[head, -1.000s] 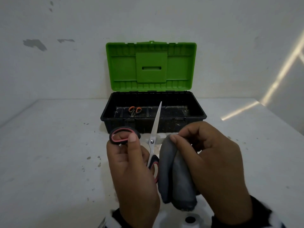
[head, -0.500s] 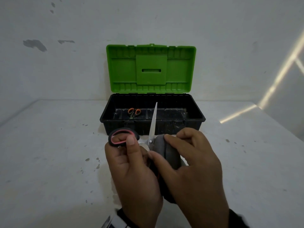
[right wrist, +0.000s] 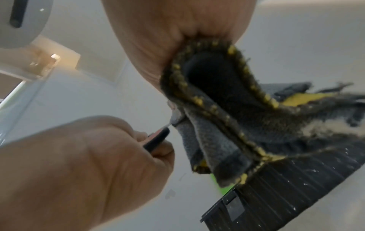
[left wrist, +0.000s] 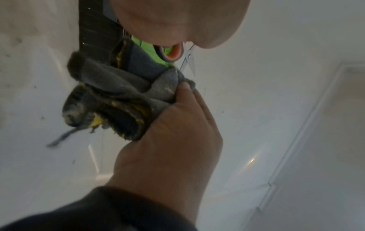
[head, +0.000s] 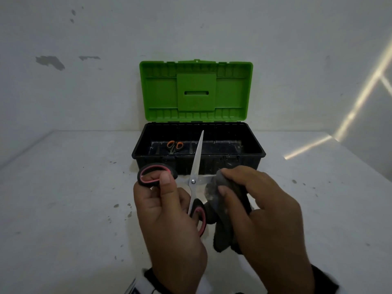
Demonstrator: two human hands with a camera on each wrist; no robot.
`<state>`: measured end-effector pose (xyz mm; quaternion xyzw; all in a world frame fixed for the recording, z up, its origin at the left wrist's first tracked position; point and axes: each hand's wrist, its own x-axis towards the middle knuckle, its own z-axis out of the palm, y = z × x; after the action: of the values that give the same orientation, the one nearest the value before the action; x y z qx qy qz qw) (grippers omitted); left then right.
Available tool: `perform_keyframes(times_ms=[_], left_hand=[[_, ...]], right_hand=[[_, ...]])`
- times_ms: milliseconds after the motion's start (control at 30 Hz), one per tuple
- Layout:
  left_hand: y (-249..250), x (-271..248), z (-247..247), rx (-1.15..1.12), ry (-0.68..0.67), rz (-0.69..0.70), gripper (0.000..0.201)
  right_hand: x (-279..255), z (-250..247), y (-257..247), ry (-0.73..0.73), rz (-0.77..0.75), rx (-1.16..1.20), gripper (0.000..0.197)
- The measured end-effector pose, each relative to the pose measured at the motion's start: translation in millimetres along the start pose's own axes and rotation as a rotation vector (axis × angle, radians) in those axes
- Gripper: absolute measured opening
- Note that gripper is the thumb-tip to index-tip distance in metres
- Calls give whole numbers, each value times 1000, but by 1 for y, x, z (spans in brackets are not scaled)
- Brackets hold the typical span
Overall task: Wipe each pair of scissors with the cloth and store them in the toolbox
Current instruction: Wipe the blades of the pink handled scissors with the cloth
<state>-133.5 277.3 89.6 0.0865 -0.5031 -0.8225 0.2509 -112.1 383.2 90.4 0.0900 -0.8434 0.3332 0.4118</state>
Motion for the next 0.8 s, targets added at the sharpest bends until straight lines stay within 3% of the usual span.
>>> perform_keyframes(times_ms=[200, 400, 800], left_hand=[[3, -2, 1, 5, -53, -13, 19], [3, -4, -1, 106, -61, 3, 14], [2, -5, 1, 98, -32, 26, 13]], right_hand=[[0, 9, -14, -63, -182, -75, 32], [-3, 11, -9, -34, -190, -116, 33], [-1, 13, -10, -16, -155, -69, 31]])
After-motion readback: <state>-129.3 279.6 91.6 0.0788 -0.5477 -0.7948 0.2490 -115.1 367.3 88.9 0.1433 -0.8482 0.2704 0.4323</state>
